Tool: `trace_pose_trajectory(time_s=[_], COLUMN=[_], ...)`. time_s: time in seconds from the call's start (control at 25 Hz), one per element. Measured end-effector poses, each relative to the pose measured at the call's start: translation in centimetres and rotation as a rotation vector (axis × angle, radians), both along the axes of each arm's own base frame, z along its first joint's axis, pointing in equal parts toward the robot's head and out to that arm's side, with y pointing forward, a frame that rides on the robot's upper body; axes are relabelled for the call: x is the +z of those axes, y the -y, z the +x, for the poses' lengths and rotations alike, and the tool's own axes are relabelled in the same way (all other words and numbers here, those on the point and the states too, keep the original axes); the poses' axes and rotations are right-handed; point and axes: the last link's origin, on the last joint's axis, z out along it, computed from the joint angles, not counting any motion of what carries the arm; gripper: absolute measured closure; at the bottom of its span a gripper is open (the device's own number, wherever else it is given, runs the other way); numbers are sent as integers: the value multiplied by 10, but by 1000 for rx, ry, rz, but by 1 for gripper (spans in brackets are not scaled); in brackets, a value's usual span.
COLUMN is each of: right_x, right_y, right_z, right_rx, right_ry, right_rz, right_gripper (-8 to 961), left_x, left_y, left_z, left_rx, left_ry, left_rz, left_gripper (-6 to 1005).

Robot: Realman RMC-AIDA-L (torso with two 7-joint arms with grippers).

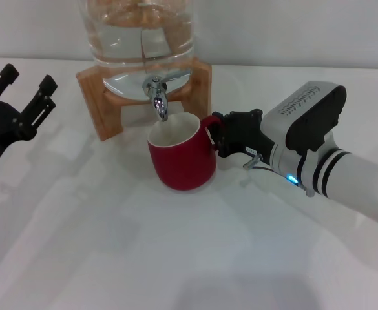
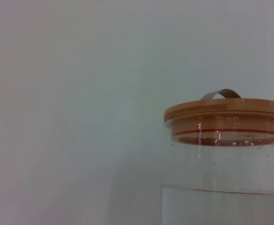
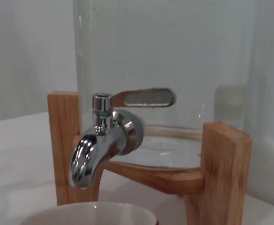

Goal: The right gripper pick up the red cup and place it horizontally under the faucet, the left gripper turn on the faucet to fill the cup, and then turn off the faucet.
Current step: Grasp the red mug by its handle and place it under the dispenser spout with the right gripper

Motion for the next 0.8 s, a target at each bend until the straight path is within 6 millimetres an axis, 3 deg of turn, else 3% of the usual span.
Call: trace_pose_trajectory(time_s=[0.8], right_x=[-6], right_y=[3], right_z=[-5], right_rx=[28], right_ry=[34], right_rz=[-31], right_gripper=[841], left_x=[-1], left_y=[0], left_z=[0], left_rx=[0], left_ry=[0], left_rz=[-3], left_gripper=[238])
